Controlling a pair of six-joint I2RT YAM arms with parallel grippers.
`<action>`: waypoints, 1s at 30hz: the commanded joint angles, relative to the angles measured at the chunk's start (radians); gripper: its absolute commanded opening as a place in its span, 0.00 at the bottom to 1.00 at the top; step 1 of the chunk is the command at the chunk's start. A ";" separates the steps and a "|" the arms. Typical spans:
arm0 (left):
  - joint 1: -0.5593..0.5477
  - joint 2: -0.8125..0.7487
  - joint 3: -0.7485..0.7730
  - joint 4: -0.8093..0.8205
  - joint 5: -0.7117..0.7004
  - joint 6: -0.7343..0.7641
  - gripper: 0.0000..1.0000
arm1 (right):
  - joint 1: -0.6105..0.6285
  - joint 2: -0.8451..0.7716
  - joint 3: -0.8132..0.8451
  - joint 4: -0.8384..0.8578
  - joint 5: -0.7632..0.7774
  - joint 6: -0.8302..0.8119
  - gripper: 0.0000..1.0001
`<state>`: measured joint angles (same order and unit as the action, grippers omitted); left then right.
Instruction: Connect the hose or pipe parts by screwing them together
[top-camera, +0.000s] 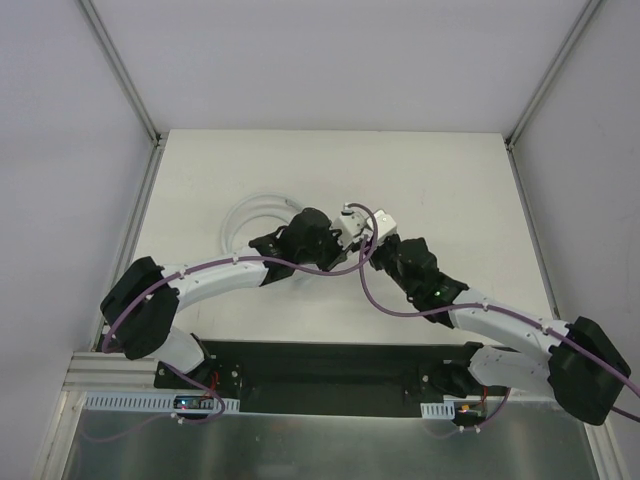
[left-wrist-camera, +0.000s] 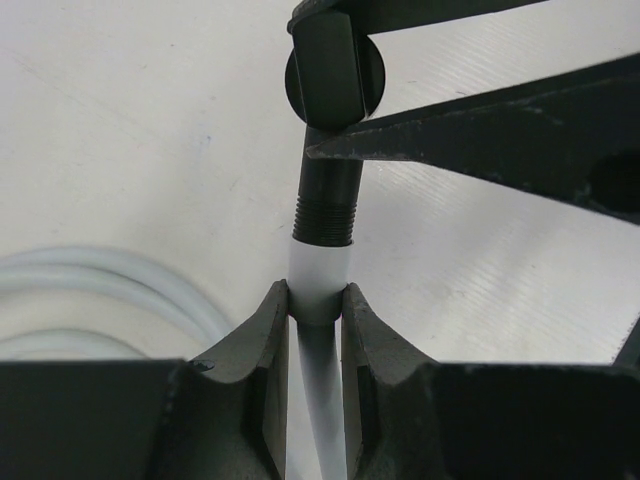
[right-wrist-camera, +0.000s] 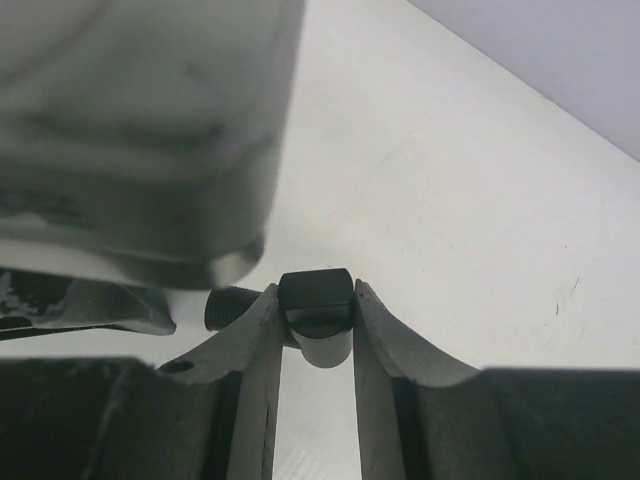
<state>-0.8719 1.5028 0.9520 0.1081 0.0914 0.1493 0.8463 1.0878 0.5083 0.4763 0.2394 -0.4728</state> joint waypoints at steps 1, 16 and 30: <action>0.017 0.017 0.008 0.334 -0.237 0.090 0.00 | 0.086 0.014 0.004 0.064 -0.290 0.210 0.01; -0.032 0.056 -0.039 0.413 -0.278 0.277 0.00 | 0.085 0.041 0.009 0.107 -0.318 0.370 0.01; -0.047 0.024 -0.125 0.475 -0.180 0.240 0.00 | 0.074 0.006 -0.017 0.189 -0.334 0.405 0.01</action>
<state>-0.9043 1.5196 0.8333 0.3267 -0.0753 0.3546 0.8463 1.1362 0.4622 0.5228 0.2646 -0.2760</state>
